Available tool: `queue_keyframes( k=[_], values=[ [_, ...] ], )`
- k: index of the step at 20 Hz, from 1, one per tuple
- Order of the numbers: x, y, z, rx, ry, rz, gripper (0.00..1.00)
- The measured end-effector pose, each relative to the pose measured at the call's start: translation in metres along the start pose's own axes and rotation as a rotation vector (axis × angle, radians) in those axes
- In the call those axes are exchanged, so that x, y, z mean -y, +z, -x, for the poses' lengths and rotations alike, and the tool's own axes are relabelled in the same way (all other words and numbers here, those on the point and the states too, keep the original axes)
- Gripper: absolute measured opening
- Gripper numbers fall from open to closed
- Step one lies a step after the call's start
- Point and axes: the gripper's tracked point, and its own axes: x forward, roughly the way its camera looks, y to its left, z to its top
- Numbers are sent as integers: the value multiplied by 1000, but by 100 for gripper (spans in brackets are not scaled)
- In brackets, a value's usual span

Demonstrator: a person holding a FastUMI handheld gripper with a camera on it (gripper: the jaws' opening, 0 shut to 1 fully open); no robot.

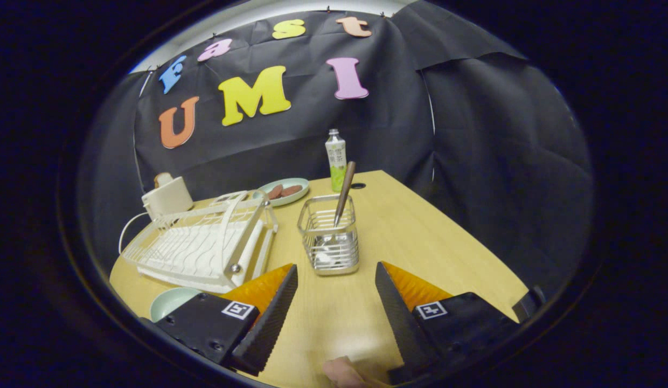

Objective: Take the plate from the dish rack, then take the spoon from the basket and place it into the plate.

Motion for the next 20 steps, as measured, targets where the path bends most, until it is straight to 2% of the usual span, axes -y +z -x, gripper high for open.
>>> queue_keyframes(
  k=[6,10,14,16,19,20],
  values=[
    [-7,65,-56,46,78,65,94],
    [2,95,-95,39,23,138,94],
    [9,101,-129,-102,-24,5,94],
    [-1,101,-141,-139,29,-44,92],
    [-8,94,-147,-156,43,-47,84],
    [-10,94,-147,-155,46,-59,76]
  ],
)
